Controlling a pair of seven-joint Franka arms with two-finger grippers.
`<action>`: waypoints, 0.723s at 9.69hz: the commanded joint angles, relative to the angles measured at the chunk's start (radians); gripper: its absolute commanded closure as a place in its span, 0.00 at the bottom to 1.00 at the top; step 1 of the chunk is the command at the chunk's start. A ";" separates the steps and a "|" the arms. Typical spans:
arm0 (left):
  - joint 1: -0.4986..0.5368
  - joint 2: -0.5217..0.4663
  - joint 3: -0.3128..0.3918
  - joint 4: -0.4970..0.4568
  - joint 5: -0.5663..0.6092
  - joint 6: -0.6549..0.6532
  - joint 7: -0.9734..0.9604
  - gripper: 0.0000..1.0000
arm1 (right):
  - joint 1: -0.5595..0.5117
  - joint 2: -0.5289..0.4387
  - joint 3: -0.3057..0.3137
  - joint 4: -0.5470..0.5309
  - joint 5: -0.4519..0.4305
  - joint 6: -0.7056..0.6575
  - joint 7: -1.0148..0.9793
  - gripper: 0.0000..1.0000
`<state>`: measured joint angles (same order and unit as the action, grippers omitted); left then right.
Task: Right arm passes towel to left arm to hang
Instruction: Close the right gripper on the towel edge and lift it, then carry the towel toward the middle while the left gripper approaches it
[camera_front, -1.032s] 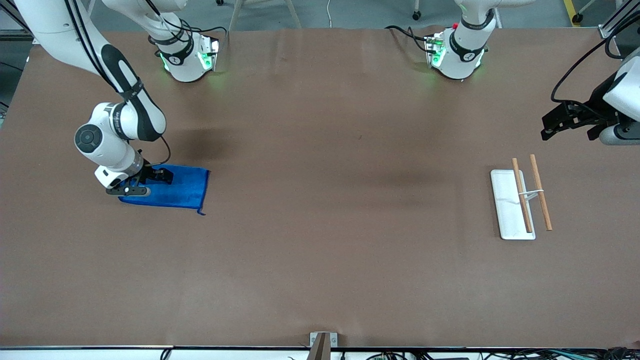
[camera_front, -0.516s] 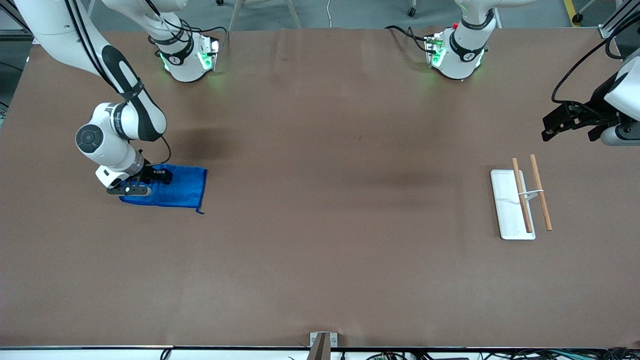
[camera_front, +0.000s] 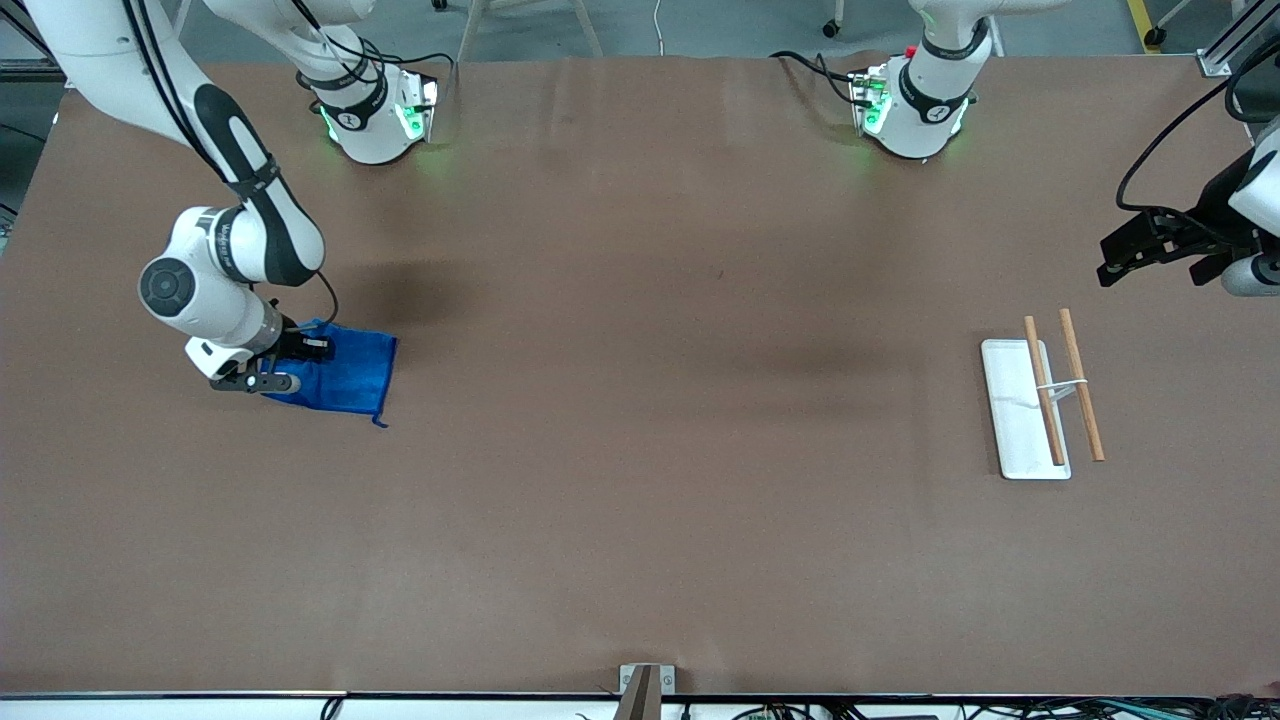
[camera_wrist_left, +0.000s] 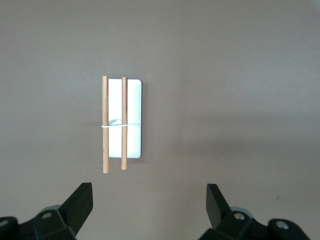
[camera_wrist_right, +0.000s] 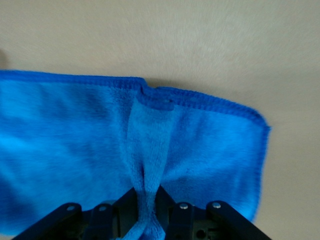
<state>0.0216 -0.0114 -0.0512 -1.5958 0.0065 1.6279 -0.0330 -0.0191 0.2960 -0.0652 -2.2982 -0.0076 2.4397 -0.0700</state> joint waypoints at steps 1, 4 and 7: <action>-0.003 0.031 -0.003 0.028 -0.006 0.001 -0.004 0.00 | 0.019 -0.046 0.013 0.220 0.004 -0.341 0.002 0.97; -0.011 0.089 -0.010 0.083 -0.006 -0.002 -0.002 0.00 | 0.079 -0.044 0.050 0.422 0.080 -0.585 0.074 0.97; -0.006 0.087 -0.013 0.083 -0.014 -0.005 0.019 0.00 | 0.071 -0.052 0.226 0.469 0.217 -0.591 0.186 0.99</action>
<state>0.0139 0.0653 -0.0611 -1.5100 0.0057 1.6295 -0.0269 0.0624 0.2396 0.0977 -1.8578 0.1463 1.8616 0.0788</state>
